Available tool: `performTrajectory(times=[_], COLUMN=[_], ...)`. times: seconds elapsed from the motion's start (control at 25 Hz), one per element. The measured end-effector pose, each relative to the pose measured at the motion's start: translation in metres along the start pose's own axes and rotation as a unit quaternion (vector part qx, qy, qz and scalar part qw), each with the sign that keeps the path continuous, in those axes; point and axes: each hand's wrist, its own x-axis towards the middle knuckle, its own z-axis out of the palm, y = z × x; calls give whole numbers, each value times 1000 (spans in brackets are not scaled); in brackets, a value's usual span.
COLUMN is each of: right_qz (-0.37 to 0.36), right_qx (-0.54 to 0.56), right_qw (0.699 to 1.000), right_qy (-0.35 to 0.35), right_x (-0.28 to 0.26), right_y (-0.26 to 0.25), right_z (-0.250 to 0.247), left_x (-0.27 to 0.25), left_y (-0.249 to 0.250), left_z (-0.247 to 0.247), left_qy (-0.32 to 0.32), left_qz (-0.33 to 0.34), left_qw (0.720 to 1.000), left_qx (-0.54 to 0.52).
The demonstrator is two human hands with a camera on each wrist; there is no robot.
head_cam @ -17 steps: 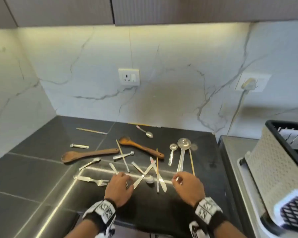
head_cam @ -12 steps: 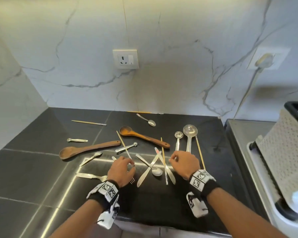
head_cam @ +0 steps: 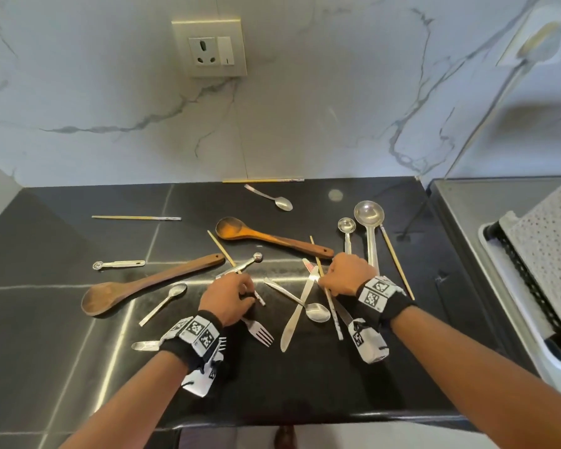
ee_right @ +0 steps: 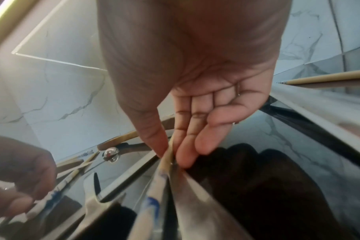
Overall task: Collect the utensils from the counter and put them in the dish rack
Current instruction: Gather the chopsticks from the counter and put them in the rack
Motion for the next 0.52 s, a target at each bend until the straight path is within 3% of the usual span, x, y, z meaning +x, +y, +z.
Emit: performTrajectory(times=[0.16,0.32,0.52], right_qz=[7,31,-48], right_qx=[-18,70,224], right_qw=[1000,997,973], right_qy=[-15,-10,1], right_x=[-17,-54,-99], right_y=[11,40,59], right_z=[-10,-9,-8], left_x=[1,-6,-16], left_y=[4,32,91], left_z=[-10,-14,4], left_qy=[-24,-50,-127], left_qz=[28,99,166], left_qw=[999,992,956], left_qx=[6,-64,-204])
